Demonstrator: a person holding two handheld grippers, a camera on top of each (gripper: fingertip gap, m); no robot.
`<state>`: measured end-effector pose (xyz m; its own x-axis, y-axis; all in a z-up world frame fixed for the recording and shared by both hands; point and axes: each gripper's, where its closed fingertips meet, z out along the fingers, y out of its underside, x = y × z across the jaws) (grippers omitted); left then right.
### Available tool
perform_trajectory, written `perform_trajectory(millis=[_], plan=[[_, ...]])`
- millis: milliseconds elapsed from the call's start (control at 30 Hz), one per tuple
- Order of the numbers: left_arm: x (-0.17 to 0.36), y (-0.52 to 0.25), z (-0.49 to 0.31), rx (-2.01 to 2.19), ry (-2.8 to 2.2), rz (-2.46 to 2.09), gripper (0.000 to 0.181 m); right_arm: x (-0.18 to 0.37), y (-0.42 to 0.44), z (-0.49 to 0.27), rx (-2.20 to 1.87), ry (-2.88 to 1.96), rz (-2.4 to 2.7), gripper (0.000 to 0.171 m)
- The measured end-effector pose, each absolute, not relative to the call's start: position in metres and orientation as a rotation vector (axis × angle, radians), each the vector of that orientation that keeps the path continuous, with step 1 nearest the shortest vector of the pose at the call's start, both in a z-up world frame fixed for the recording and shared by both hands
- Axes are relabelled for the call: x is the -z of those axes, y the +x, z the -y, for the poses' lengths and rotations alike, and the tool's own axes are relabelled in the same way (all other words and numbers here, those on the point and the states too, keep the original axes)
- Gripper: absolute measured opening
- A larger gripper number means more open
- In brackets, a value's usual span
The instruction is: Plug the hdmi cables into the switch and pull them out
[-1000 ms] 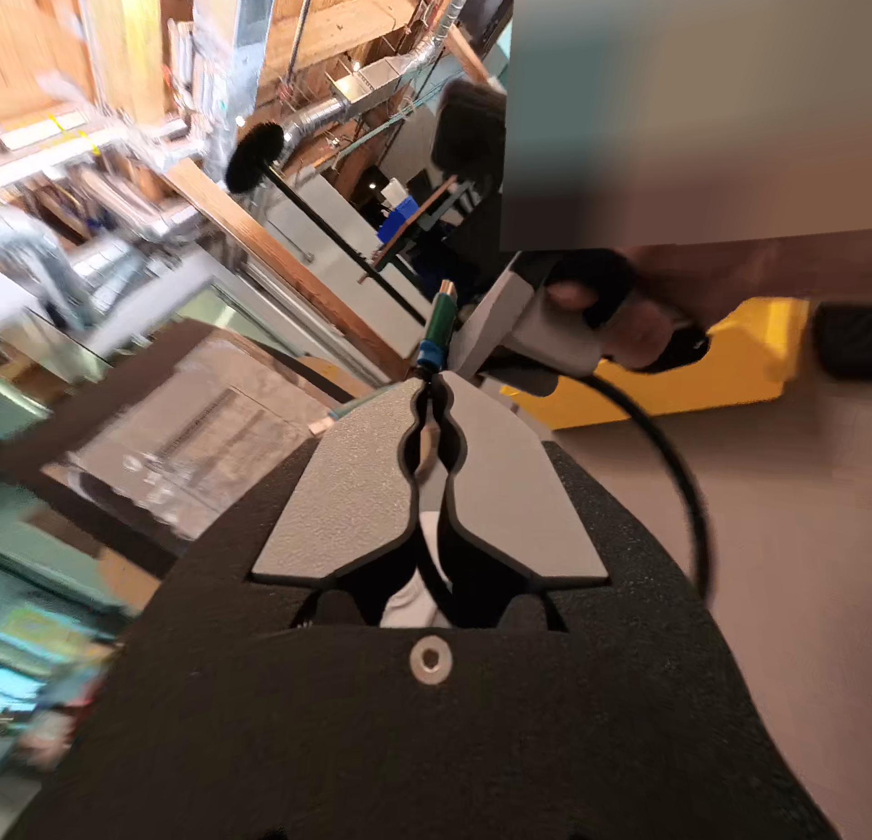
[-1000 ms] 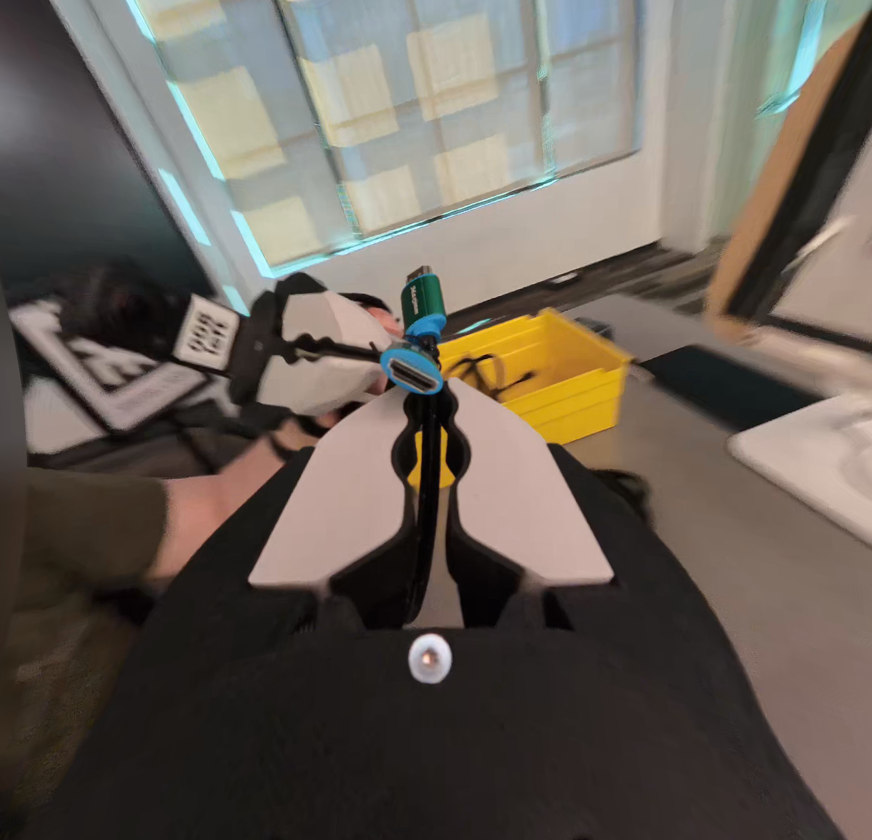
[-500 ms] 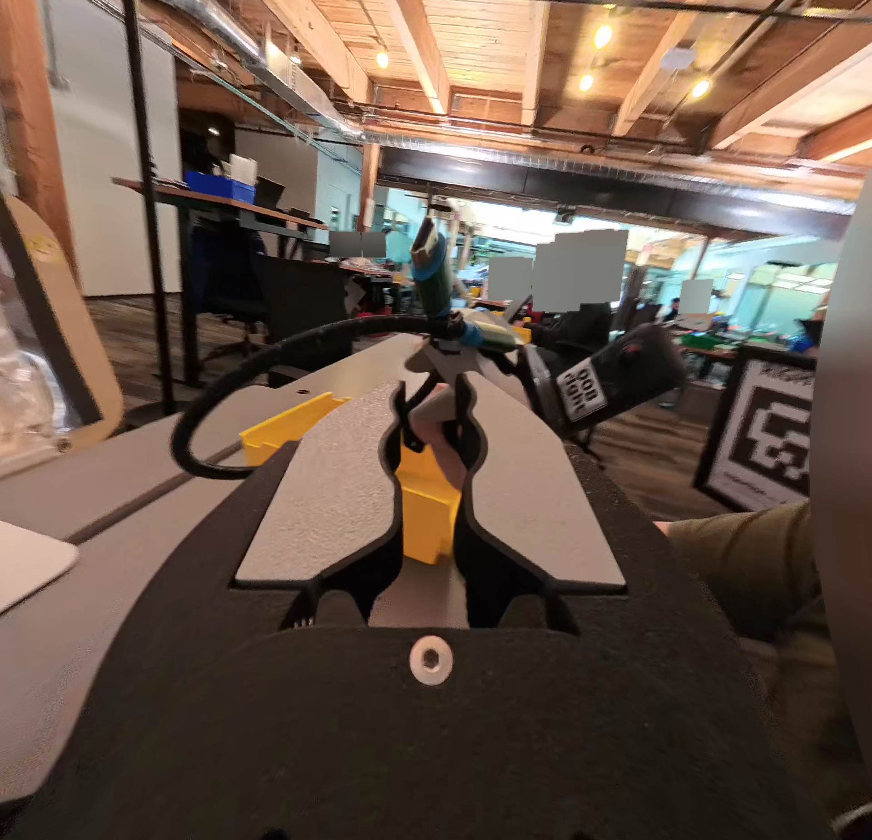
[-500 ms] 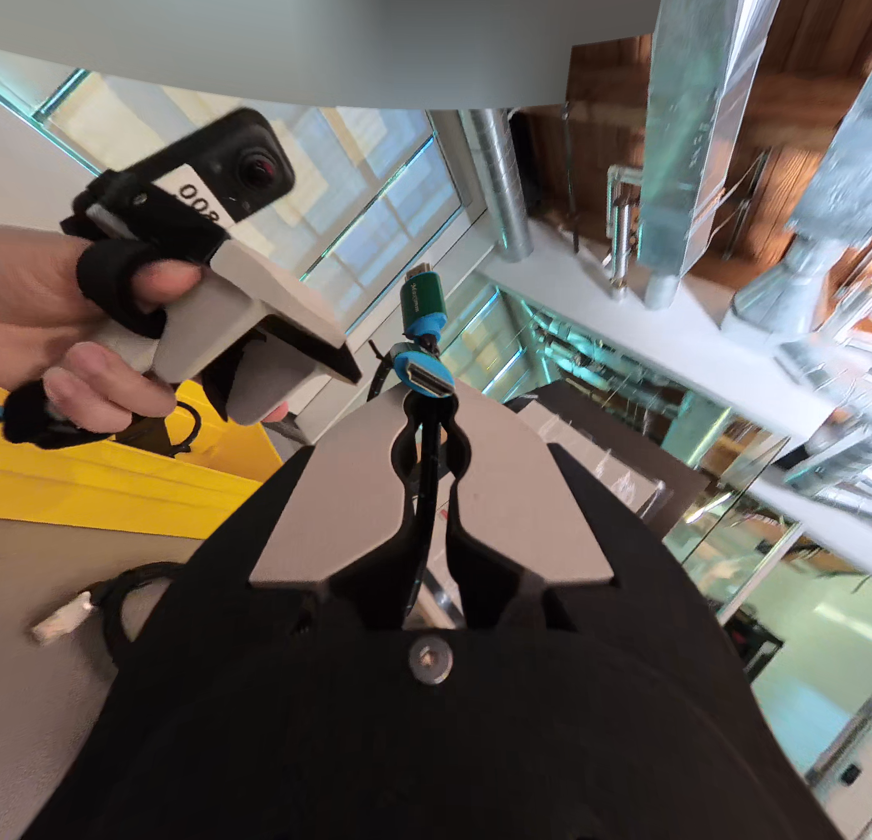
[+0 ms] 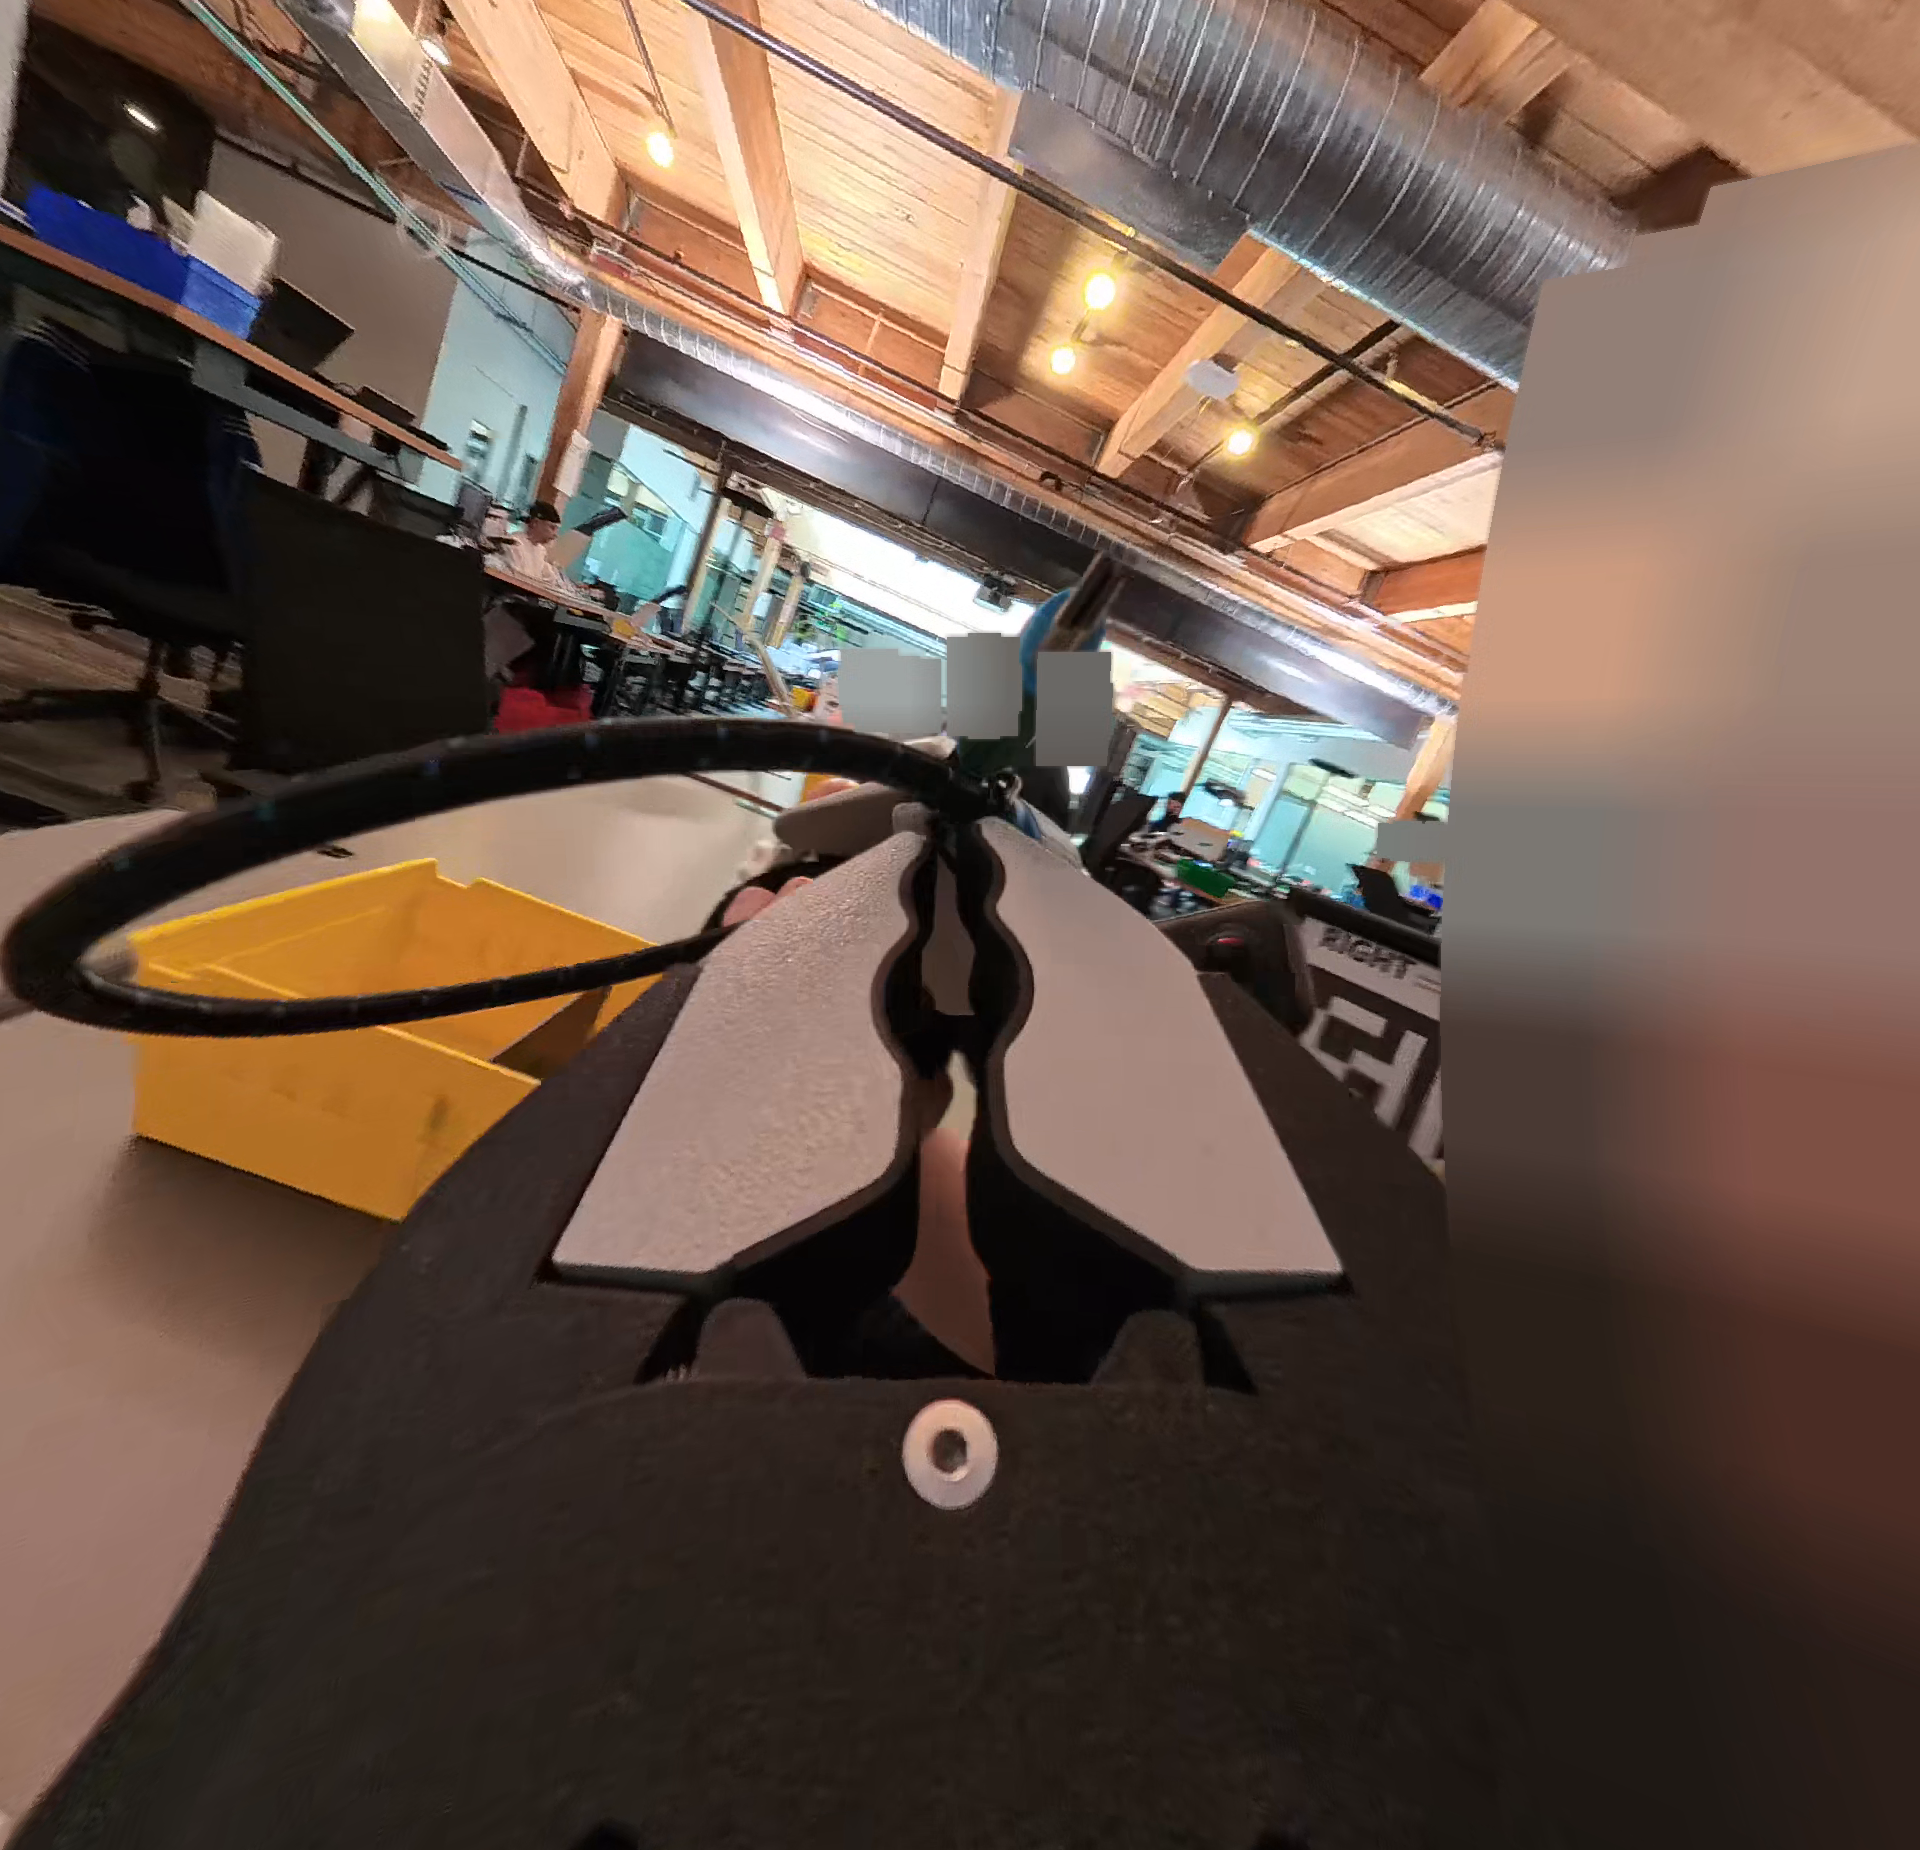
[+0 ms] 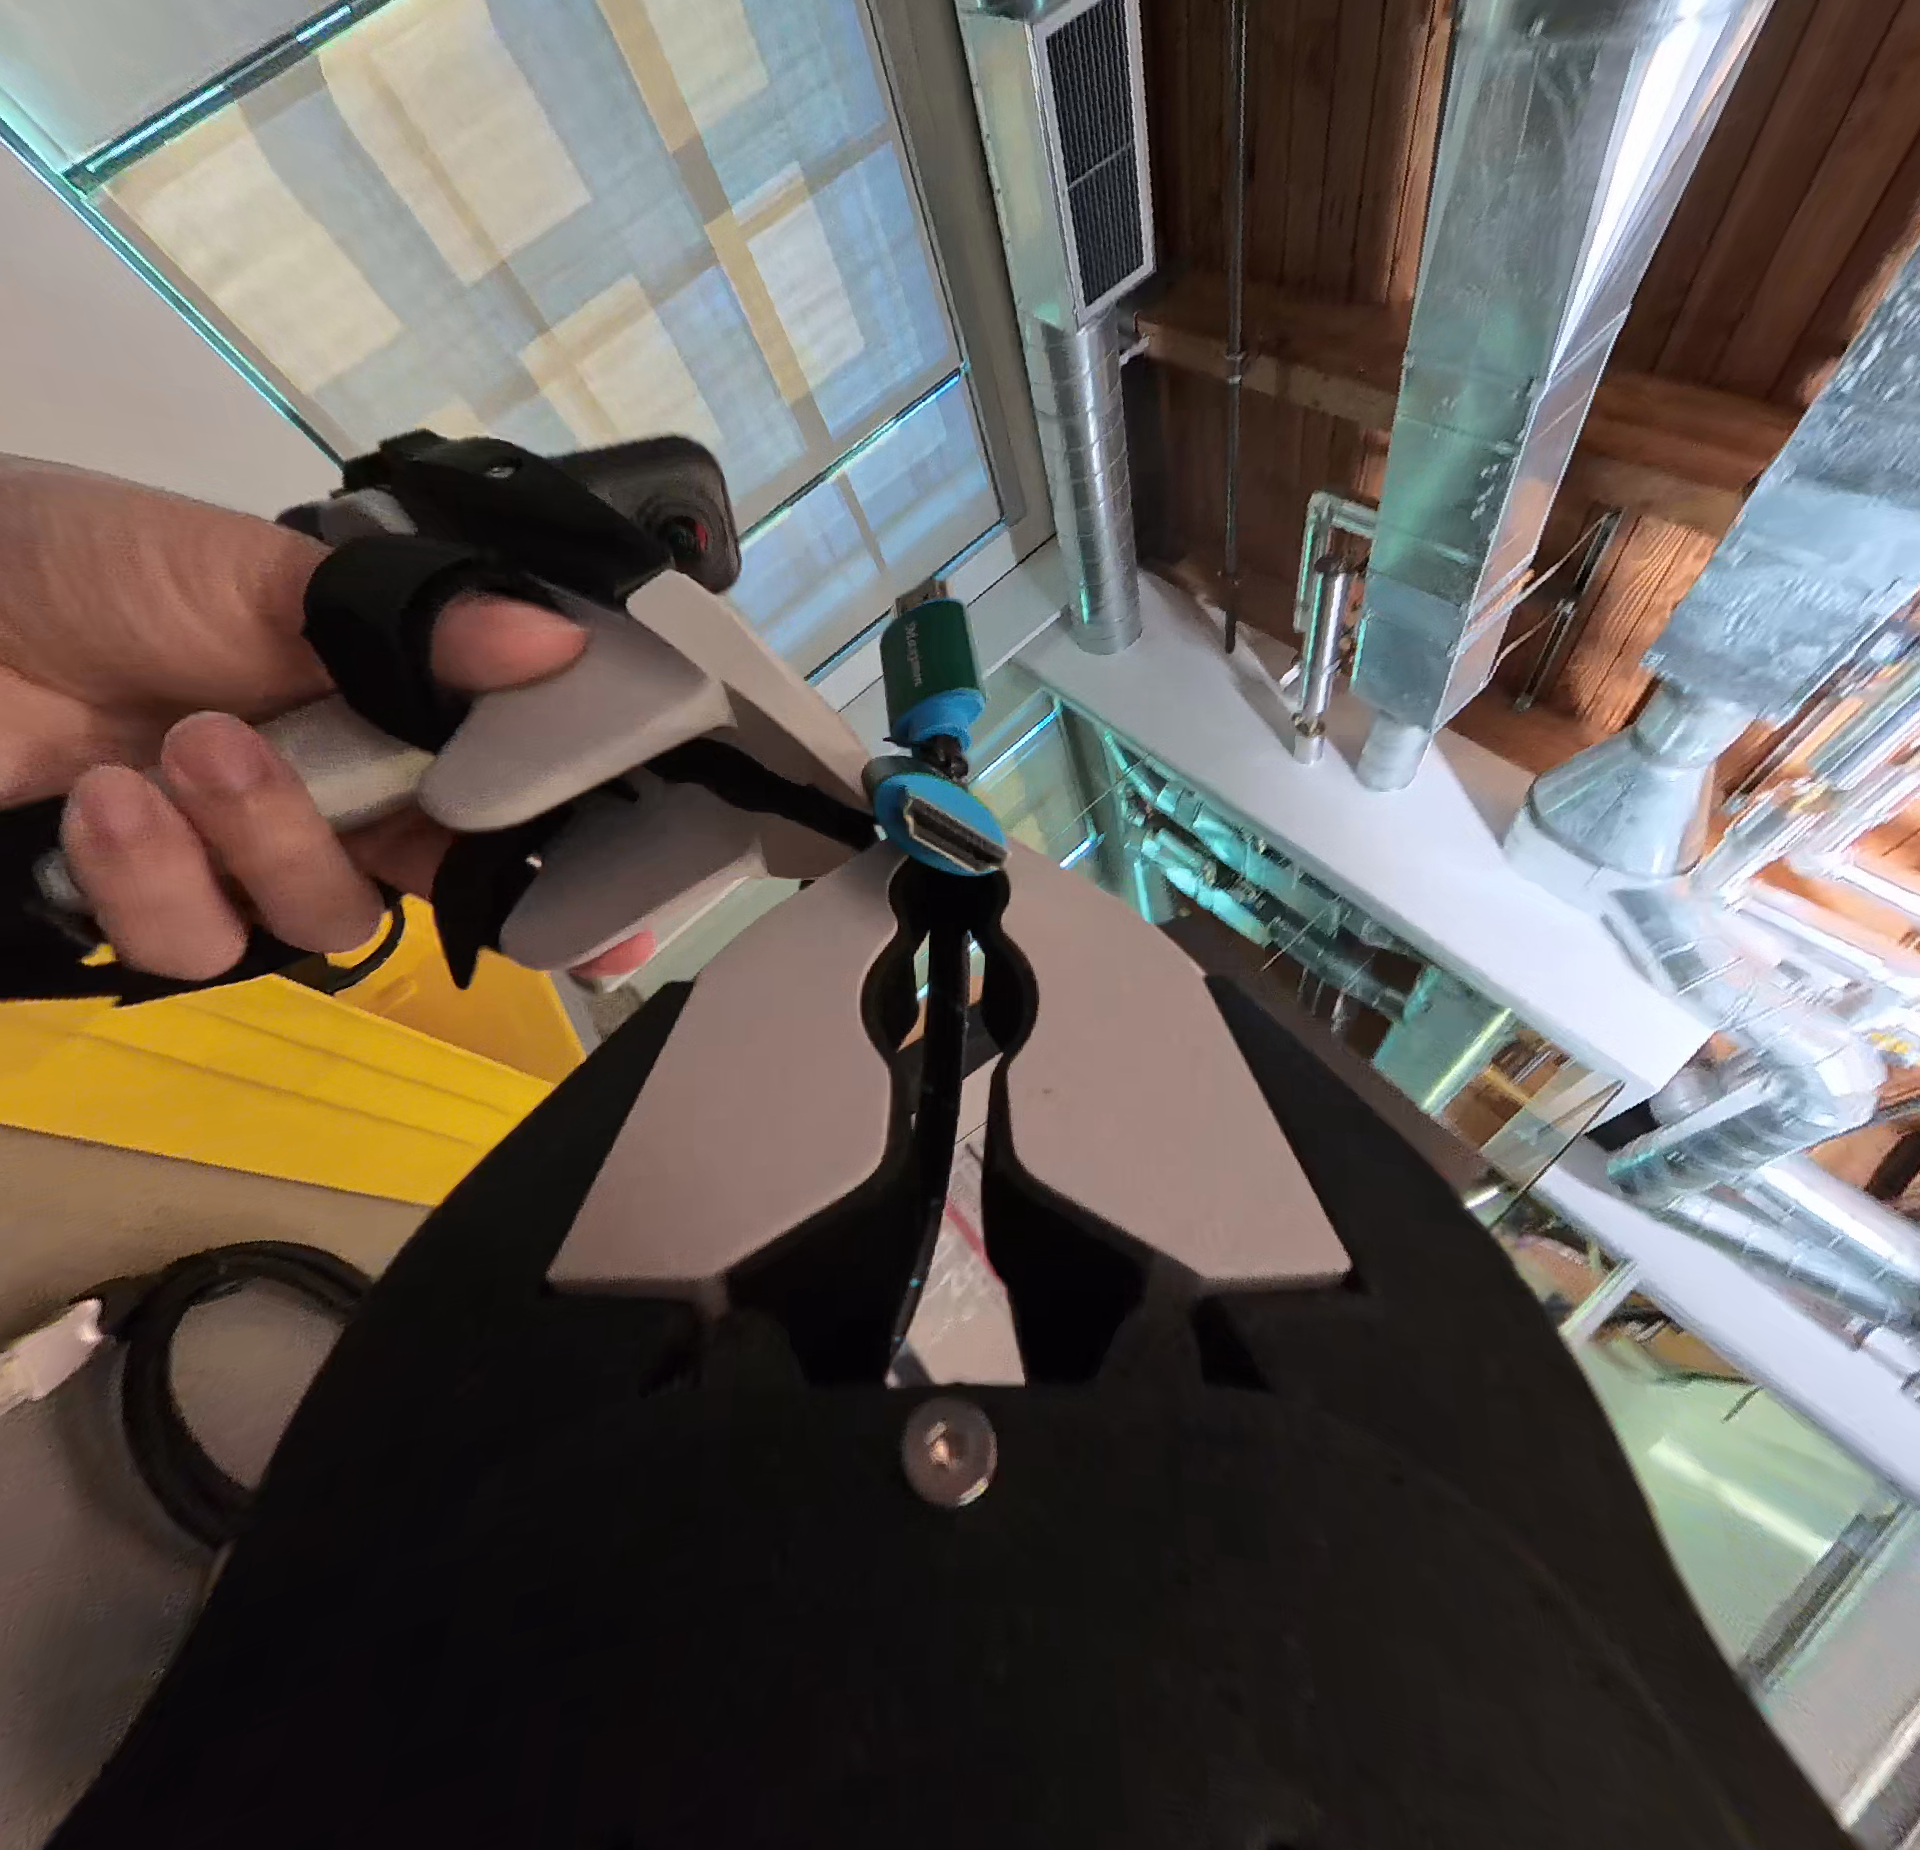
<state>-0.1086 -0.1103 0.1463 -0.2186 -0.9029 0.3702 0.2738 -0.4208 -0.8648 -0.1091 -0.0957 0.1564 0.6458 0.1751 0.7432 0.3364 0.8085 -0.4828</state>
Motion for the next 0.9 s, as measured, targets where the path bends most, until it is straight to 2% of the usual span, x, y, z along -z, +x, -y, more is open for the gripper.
perform_trajectory(millis=[33,300,467,567,667,900], plan=[[-0.145,-0.109,0.105,1.692,-1.171,-0.847,0.002,-0.155,-0.109,0.092,0.078,-0.68,0.88,0.008],[-0.131,-0.119,0.075,0.881,-1.161,-1.027,0.001,-0.137,-0.119,0.062,-0.417,-1.232,0.803,0.008],[-0.108,-0.122,0.062,0.177,-1.064,-1.25,0.001,-0.11,-0.117,0.055,-0.678,-1.605,0.722,0.008],[-0.098,-0.116,0.053,-0.041,-1.002,-1.266,0.001,-0.097,-0.111,0.047,-0.828,-1.705,0.673,0.008],[-0.091,-0.111,0.047,0.046,-1.068,-1.215,0.002,-0.094,-0.107,0.038,-0.834,-1.668,0.689,0.007],[-0.115,-0.117,0.069,0.973,-1.298,-1.047,0.002,-0.122,-0.107,0.048,-0.572,-1.355,0.837,0.008]])
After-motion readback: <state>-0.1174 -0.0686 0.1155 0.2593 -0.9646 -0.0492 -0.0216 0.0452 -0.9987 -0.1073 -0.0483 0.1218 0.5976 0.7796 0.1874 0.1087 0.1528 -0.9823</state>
